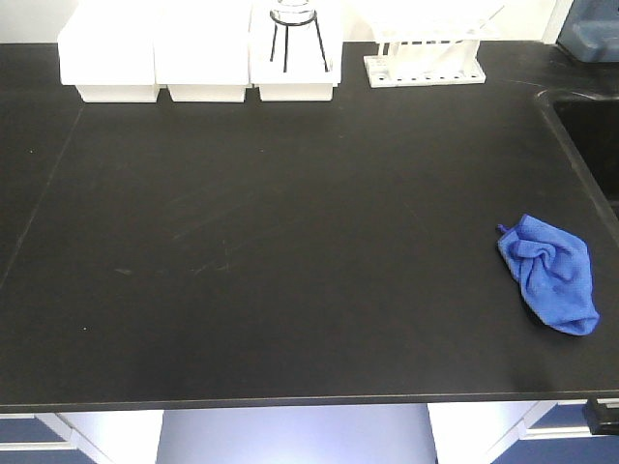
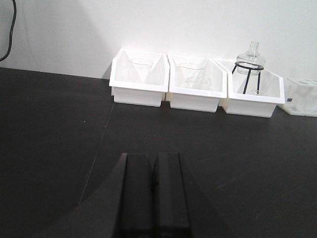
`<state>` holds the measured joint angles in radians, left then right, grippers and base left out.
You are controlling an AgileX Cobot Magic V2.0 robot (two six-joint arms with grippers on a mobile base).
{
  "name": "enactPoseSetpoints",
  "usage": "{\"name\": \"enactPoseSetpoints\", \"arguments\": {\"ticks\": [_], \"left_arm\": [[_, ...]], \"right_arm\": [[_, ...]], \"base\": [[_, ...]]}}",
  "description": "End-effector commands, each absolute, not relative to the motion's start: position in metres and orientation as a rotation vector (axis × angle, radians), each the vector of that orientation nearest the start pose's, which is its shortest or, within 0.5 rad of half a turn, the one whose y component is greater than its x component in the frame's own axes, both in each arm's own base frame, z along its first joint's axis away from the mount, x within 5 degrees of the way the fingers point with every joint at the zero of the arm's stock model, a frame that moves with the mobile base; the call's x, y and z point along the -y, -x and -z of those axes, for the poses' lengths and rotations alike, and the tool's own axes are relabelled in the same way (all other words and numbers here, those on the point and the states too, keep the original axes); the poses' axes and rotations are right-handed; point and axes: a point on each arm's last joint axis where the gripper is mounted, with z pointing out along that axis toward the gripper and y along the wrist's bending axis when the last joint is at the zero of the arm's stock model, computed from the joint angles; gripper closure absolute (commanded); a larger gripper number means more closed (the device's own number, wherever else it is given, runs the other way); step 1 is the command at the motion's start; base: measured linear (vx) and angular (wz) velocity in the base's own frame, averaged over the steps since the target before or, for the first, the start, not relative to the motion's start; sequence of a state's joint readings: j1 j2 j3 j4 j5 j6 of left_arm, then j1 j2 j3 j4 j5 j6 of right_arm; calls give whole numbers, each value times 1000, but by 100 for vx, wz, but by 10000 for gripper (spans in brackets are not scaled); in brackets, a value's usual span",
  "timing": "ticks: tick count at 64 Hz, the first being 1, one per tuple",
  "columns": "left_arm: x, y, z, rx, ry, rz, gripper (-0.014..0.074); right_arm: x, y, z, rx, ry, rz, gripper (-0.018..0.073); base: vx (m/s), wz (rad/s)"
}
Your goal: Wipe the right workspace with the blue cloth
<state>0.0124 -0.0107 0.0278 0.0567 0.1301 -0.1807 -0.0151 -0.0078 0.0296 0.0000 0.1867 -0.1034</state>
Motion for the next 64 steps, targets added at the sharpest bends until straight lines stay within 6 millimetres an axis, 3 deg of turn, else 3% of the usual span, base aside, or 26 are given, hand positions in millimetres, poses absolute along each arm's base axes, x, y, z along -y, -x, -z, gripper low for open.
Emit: {"name": "enactPoseSetpoints", "arguments": {"ticks": [1, 19, 33, 39, 48, 56, 64], "left_arm": [[-1, -57, -190, -1561, 117, 101, 602], [-1, -57, -190, -1561, 117, 101, 602], [-1, -57, -190, -1561, 117, 101, 602], [-1, -57, -190, -1561, 117, 101, 602], [-1, -57, -190, -1561, 117, 101, 602], [-1, -57, -190, -1561, 117, 101, 602], [-1, -57, -190, -1561, 117, 101, 602]], "right_arm": [[1, -57, -188, -1613, 111, 141, 567], [1, -57, -194, -1546, 120, 153, 567], [2, -49, -238, -1285, -47, -14, 564], [0, -44, -266, -1385, -40, -25, 562], [-1, -47, -302, -1697, -72, -71, 562], [-2, -66, -341, -1774, -125, -120, 561], [0, -98, -350, -1794, -123, -108, 559]], "base": [[0, 0], [0, 0], [0, 0], [0, 0], [0, 0], [0, 0], [0, 0]]}}
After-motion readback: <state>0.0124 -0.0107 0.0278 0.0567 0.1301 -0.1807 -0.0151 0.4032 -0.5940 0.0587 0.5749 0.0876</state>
